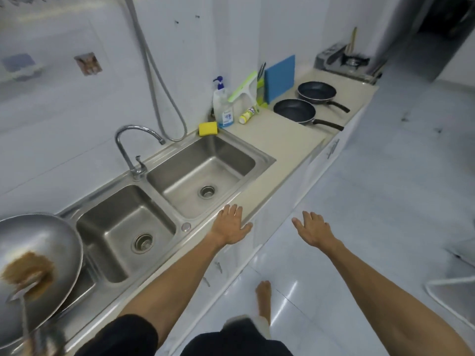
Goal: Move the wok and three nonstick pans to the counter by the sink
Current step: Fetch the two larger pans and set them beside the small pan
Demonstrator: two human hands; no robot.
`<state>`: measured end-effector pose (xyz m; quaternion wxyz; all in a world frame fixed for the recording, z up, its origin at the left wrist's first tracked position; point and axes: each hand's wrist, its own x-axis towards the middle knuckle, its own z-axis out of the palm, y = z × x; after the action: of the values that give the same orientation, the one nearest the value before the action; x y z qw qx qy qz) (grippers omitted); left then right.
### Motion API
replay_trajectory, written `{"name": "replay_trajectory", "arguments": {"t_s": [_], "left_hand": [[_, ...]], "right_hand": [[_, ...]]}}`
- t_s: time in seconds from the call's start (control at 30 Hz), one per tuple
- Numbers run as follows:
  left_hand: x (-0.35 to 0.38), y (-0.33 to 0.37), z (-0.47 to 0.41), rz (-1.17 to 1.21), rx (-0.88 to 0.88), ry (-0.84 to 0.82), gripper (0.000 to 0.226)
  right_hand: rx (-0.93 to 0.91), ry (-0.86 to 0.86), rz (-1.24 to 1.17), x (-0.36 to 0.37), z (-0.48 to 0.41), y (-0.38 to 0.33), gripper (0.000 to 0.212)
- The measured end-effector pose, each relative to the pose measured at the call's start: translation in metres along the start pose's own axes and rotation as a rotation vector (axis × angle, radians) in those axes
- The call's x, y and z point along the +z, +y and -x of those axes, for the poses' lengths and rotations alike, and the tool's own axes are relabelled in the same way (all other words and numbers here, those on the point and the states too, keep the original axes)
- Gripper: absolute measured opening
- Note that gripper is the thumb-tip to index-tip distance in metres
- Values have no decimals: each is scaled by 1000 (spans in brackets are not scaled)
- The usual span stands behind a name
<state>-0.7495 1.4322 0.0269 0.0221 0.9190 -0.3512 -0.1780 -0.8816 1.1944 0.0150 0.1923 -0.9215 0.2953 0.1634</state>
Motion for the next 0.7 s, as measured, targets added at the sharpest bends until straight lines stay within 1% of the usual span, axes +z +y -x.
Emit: {"name": "replay_trajectory", "arguments": {"t_s": [0.1,0.2,0.37,0.47,0.6,0.7], "left_hand": [[-8,22,-58,-34,26,-23,71],[-24,47,-117,-16,48,-57,74],[-48,95,-209,-16,107,-58,75],[-57,125,-255,-55,150,-51,74],[-70,166,-314,-34,176,-68,75],[-77,185,-349,-16,164,-61,75]], "right_hand": [[40,-21,-23,-20,-37,30,68],[75,-32,-17,-51,-77,65,69],[140,15,-36,-107,-141,123,70],[146,30,-8,-134,-171,155,70],[163,23,46,-169,-218,199,71],[148,7,72,-189,-250,221,72]]}}
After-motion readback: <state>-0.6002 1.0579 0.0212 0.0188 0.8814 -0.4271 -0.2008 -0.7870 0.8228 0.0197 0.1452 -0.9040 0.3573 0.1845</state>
